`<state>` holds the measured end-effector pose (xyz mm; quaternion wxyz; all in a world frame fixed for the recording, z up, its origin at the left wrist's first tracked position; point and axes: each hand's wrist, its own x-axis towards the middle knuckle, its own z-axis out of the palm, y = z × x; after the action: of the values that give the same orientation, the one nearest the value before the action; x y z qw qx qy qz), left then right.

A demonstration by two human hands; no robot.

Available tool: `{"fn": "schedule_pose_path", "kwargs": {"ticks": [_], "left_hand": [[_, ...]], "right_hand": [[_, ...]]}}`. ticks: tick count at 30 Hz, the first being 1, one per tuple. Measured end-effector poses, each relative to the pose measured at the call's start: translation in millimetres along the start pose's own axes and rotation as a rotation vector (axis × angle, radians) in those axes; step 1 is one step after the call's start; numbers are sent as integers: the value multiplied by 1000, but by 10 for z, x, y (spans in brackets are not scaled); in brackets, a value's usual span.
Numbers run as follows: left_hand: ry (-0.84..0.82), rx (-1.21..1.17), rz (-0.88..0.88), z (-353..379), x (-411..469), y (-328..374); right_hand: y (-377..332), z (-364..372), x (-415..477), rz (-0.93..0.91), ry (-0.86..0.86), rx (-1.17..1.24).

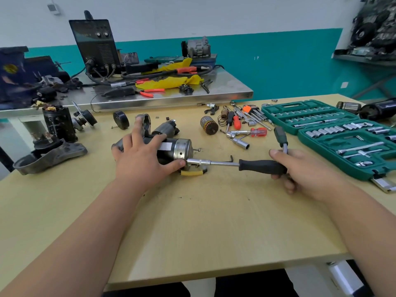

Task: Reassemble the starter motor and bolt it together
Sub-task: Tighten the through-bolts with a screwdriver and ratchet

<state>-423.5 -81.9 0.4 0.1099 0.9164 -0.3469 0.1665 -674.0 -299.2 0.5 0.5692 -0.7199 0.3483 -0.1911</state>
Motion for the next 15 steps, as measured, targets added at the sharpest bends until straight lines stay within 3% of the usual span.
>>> {"fn": "schedule_pose_path", "kwargs": {"ticks": [2,6,10,13,15], "left_hand": [[5,-5,0,4,-18,1],[-7,1,-6,9,-55,-3],[3,-6,-3,30,-85,-18],[-11,1,-4,30,-98,-27],[-14,11,16,32,-116,-65]], "right_hand": [[6,-27,-47,-2,-115,199],[30,1,11,-33,53,-121],[27,-21,-71,-6,-110,168],[46,15,-9,-15,27,-68],[65,1,-1,-1,14,-63]]}}
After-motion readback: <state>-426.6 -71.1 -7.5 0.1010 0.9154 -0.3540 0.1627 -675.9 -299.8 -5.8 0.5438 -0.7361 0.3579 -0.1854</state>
